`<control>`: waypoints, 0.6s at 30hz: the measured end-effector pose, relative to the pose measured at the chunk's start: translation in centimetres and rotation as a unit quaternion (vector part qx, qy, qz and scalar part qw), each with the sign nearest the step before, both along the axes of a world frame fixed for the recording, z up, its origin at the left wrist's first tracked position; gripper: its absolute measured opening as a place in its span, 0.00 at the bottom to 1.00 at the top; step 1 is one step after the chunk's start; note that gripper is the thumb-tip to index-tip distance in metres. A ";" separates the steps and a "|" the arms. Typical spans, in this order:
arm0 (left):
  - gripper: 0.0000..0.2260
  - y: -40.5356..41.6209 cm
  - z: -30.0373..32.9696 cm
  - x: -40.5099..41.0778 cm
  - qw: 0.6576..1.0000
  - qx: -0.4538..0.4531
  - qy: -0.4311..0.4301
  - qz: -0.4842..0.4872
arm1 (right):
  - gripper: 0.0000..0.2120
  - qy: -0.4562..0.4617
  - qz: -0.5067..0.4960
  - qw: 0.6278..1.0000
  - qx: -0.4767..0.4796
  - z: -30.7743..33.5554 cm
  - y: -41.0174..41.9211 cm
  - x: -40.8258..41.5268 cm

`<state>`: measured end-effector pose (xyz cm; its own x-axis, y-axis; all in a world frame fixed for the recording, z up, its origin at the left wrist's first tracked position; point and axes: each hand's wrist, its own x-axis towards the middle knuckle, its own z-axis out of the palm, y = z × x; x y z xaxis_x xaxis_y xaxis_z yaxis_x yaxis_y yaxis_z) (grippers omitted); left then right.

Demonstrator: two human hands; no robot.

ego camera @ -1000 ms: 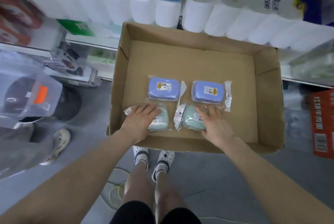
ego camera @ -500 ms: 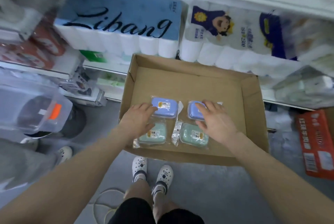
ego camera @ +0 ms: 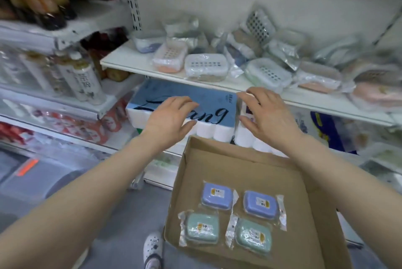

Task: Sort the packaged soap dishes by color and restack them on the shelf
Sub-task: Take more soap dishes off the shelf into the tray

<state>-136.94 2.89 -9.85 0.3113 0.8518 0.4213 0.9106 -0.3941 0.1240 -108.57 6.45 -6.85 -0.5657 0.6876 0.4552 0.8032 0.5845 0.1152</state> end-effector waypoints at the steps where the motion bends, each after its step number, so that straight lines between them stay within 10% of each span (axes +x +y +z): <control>1: 0.21 1.0 0.9 -0.8 1.000 0.012 -0.009 0.004 | 0.25 0.000 -0.004 1.000 0.006 0.8 0.9 -0.9; 18: 0.28 18.0 5.1 -8.4 0.994 -0.067 0.051 0.073 | 0.33 -0.051 -0.106 0.983 -0.143 3.2 14.0 -12.1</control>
<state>-145.37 20.91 -4.73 0.2158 0.9371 0.2742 0.9675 -0.2431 0.0697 -120.69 20.43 -3.63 -0.4288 0.8862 0.1756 0.9031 0.4258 0.0563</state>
